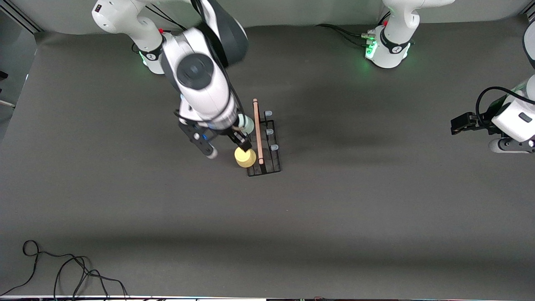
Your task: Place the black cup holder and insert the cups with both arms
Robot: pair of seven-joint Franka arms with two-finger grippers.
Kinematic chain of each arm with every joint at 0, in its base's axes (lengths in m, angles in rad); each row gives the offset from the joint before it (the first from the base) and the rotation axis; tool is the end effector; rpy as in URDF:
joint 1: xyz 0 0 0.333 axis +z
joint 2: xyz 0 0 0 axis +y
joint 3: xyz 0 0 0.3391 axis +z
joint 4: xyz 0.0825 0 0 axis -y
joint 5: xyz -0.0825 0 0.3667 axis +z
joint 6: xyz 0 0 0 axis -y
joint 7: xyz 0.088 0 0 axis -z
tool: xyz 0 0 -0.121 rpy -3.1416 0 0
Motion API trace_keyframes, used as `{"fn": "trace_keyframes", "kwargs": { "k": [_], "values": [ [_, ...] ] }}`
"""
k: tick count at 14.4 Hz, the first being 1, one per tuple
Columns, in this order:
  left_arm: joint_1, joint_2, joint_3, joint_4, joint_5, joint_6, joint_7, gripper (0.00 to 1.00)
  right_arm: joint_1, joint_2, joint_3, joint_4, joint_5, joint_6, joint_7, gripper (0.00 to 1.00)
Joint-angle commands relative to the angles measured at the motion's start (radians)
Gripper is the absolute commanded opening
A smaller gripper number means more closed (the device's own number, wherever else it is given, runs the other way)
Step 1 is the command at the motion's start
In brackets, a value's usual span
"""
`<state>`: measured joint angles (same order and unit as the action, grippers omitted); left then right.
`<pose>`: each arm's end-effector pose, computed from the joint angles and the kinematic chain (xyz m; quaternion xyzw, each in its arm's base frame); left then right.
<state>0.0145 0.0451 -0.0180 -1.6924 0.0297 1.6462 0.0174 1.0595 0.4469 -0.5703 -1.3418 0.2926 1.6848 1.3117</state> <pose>0.5496 0.0017 0.5601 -0.9988 0.0122 0.0457 0.0140 0.5314 0.4022 0.5093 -0.9166 0.3984 0.0323 0.0024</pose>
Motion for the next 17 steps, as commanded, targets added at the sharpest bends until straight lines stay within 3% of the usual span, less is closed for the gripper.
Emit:
{"fn": "trace_keyframes", "kwargs": {
  "k": [1,4,6,9,13,15,17],
  "values": [
    [-0.005,0.002,0.003,0.013,-0.002,-0.016,0.013,1.00,-0.001,-0.075,-0.055,0.006,-0.003,-0.098,-0.142,1.00],
    [-0.005,0.002,0.004,0.014,-0.002,-0.017,0.013,1.00,-0.003,-0.138,-0.155,-0.013,-0.007,-0.177,-0.404,1.00],
    [-0.004,0.002,0.004,0.013,-0.002,-0.017,0.013,1.00,-0.076,-0.215,-0.137,-0.058,-0.080,-0.177,-0.546,1.00],
    [-0.005,0.002,0.004,0.014,-0.002,-0.017,0.013,1.00,-0.235,-0.335,-0.005,-0.135,-0.173,-0.174,-0.713,1.00],
    [-0.004,0.002,0.003,0.014,-0.002,-0.017,0.013,1.00,-0.637,-0.425,0.312,-0.215,-0.253,-0.168,-0.978,1.00],
    [-0.004,0.002,0.004,0.013,-0.002,-0.017,0.013,1.00,-0.792,-0.432,0.397,-0.224,-0.266,-0.165,-1.138,1.00],
    [-0.004,0.002,0.003,0.013,-0.002,-0.017,0.013,1.00,-0.884,-0.433,0.438,-0.223,-0.283,-0.163,-1.235,1.00]
  ]
}}
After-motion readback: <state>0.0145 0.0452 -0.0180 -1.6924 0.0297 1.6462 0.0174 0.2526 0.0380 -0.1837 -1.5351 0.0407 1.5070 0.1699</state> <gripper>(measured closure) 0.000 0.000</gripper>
